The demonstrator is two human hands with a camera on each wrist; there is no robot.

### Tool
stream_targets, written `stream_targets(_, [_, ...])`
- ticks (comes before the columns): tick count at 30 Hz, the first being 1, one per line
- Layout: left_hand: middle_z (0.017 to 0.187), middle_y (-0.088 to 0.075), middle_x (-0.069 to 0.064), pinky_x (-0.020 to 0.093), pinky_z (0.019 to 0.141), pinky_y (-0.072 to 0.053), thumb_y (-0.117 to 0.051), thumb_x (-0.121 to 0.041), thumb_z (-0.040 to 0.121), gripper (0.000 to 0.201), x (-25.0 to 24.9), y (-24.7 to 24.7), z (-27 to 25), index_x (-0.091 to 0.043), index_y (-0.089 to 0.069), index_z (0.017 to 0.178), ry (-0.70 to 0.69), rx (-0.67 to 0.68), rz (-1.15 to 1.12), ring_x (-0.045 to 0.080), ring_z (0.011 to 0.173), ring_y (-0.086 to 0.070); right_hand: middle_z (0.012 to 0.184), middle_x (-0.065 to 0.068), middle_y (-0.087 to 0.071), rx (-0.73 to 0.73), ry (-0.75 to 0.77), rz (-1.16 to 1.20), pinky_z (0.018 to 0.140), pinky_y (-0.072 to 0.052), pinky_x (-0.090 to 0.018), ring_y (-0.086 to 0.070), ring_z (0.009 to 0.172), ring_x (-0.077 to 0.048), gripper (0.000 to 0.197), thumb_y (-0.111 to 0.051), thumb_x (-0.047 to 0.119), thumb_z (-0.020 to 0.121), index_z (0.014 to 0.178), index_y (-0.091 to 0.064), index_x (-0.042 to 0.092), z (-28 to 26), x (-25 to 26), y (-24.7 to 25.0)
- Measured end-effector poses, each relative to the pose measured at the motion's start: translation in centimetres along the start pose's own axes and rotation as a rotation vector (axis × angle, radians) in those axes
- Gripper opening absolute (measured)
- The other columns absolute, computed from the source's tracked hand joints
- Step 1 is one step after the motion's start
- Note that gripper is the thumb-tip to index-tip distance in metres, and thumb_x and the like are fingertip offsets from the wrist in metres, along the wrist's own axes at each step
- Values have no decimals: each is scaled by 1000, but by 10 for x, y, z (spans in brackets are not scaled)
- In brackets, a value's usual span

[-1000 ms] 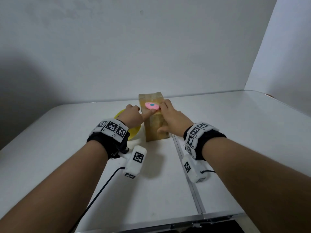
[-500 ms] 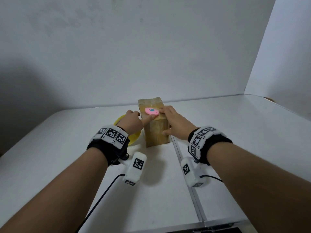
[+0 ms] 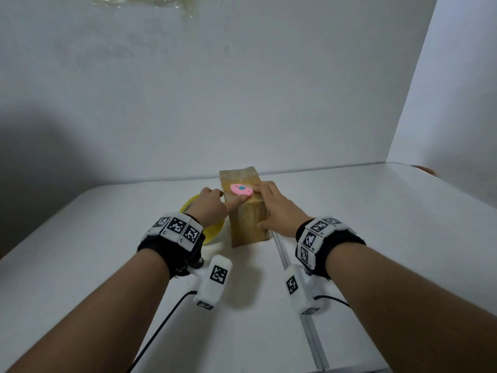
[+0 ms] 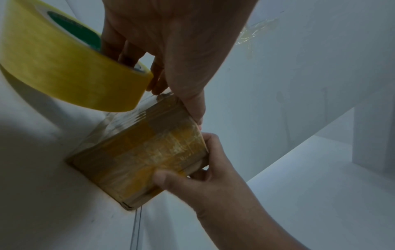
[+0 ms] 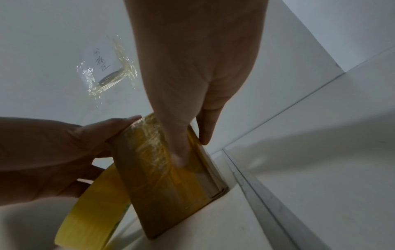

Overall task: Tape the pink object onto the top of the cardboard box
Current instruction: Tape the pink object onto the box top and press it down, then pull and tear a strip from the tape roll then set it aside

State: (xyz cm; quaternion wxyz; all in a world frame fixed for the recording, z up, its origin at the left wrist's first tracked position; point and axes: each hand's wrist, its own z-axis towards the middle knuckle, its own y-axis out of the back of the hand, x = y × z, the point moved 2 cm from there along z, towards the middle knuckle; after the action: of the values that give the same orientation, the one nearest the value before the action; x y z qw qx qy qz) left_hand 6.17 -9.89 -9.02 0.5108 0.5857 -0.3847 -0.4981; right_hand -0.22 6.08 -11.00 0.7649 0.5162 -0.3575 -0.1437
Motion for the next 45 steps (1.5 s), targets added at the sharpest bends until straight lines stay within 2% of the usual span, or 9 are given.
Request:
stream_targets(5, [138, -48, 16, 38, 96, -42, -48, -68, 83, 76, 5, 7, -6, -12, -49, 134, 130, -62, -199, 33, 122, -51, 149, 0, -23, 23, -15, -7, 89, -53, -46, -58, 112, -30, 87, -76, 20, 72, 145, -29, 11, -2, -2, 1])
stream_targets(15, [123, -62, 10, 31, 79, -47, -60, -19, 92, 35, 47, 30, -52, -18, -56, 127, 311, -226, -926, 16, 87, -59, 153, -5, -23, 35, -42, 22, 91, -51, -39, -59, 111, -31, 78, -69, 16, 78, 145, -29, 8, -5, 19, 6])
stream_targets(20, [115, -64, 6, 23, 68, -47, -59, -21, 92, 32, 35, 38, -71, -23, -60, 124, 236, -199, -843, 15, 86, -57, 155, -7, -20, -42, -20, 153, 83, -49, -30, -60, 100, -29, 83, -66, 13, 79, 148, -21, 16, -16, 23, 12])
stream_targets(24, [112, -69, 5, 28, 79, -49, -59, -17, 90, 31, 19, 46, -88, -25, -61, 120, 156, -154, -894, 18, 92, -60, 158, -8, -16, -55, -60, 132, 106, -36, -29, -42, 135, -25, 81, -66, 19, 84, 151, -21, 11, -27, 20, 20])
stream_targets(27, [112, -73, 3, 35, 91, -51, -57, -15, 93, 30, 4, 50, -99, -25, -60, 121, 50, -4, -978, 17, 98, -64, 144, -7, -38, -207, -62, 141, 98, -45, -30, -54, 120, -24, 49, -60, 17, 88, 135, -48, 10, -32, 17, 35])
stream_targets(31, [112, -71, 8, 23, 69, -55, -61, -14, 92, 31, -21, 47, -100, -25, -63, 121, -6, 74, -1077, 14, 89, -67, 108, -5, -68, -300, -110, 307, 89, -49, -27, -63, 93, -17, 21, -56, 15, 90, 106, -69, 9, -41, 16, 52])
stream_targets(36, [127, -62, 20, 22, 62, -52, -61, -13, 92, 37, -52, 32, -86, -22, -59, 127, -2, 70, -1181, 16, 84, -65, 100, -13, -76, -181, -154, 596, 89, -57, -34, -70, 89, -19, 38, -53, 38, 94, 88, -74, 8, -57, 14, 56])
stream_targets(40, [107, -66, 10, 20, 60, -52, -58, -11, 93, 37, -77, 19, -76, -19, -56, 129, -24, 38, -1250, 15, 83, -66, 95, -15, -75, -162, -186, 592, 93, -56, -41, -71, 95, -25, 62, -60, 65, 74, 85, -75, 6, -65, -1, 61])
stream_targets(45, [92, -65, 0, 23, 66, -53, -56, -9, 94, 39, -103, 3, -65, -18, -53, 132, -23, 29, -1299, 13, 82, -64, 89, -7, -76, -190, -202, 595, 92, -56, -42, -70, 95, -23, 26, -76, 39, 75, 81, -75, 14, -77, -20, 70])
